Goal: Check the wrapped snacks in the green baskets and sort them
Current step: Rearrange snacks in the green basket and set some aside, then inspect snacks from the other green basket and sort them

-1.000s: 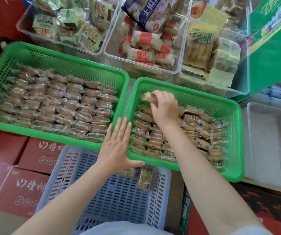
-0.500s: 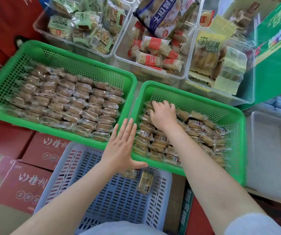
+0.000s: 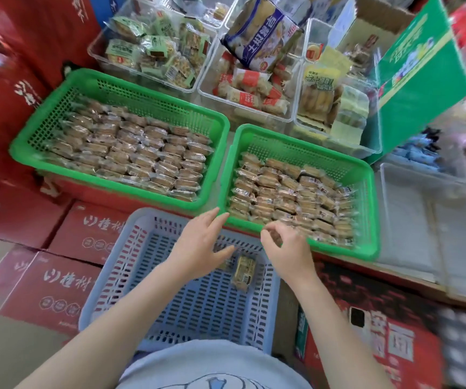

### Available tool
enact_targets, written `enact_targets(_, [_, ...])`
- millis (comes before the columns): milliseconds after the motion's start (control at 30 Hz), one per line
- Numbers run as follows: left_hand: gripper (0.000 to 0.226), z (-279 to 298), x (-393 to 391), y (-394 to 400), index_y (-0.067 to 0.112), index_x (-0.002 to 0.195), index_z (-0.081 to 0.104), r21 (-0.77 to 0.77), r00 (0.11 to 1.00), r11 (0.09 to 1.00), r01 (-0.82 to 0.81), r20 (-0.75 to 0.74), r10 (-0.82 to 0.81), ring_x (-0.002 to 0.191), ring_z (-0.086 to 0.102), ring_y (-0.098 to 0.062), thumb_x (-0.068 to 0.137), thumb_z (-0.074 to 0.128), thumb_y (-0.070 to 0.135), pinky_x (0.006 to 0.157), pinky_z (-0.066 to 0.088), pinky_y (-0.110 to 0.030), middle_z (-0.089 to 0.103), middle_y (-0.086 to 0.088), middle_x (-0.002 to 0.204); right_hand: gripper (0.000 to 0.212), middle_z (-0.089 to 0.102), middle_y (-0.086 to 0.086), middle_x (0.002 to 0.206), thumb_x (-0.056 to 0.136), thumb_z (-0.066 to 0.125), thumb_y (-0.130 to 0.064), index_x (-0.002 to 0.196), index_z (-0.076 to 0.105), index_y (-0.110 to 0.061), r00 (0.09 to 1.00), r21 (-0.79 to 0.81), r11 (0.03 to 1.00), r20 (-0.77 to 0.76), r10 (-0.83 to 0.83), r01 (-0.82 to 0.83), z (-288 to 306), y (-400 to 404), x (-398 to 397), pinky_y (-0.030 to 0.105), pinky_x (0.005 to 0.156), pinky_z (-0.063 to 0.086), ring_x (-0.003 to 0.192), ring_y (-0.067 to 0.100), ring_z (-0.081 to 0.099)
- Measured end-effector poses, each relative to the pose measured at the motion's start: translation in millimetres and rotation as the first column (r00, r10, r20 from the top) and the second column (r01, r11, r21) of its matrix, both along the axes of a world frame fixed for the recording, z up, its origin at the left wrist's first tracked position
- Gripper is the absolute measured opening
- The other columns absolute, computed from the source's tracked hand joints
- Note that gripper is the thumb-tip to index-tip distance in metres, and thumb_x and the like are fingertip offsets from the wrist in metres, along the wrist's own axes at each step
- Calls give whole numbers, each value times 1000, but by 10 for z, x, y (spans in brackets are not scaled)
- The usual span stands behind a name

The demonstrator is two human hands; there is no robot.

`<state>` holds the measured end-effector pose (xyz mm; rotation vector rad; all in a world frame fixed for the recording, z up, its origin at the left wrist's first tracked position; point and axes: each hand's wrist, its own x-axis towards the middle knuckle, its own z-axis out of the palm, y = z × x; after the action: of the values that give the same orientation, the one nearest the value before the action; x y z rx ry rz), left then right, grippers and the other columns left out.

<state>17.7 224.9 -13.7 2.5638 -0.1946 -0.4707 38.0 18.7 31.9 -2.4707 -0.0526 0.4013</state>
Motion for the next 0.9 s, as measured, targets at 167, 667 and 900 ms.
enact_targets(167, [72, 127, -557, -24, 24, 159, 26, -62, 999, 998, -34, 27, 35, 141, 40, -19, 99, 55, 51, 112, 38, -36, 38, 1, 158, 16, 61, -8, 88, 102, 50, -36, 100, 62, -26, 990, -51, 996, -122, 72, -78, 112, -85, -623, 31, 68, 47, 78, 11, 57])
enact_targets(667, [62, 766, -1663, -78, 23, 157, 34, 221, 990, 973, -69, 133, 40, 116, 63, -20, 101, 55, 39, 95, 52, -36, 49, 0, 152, 25, 54, -3, 97, 104, 44, -39, 114, 58, -20, 977, -124, 969, -23, 212, -214, 116, -517, -1707, 33, 73, 46, 87, 17, 55])
enact_targets(900, [60, 708, -1582, 292, 28, 155, 34, 183, 985, 983, 3, 170, -35, 106, 65, -16, 101, 56, 41, 83, 53, -31, 50, 3, 150, 27, 55, -2, 102, 105, 42, -38, 120, 56, -20, 983, -158, 972, 25, 180, -174, 45, 42, -1762, 33, 76, 46, 88, 17, 55])
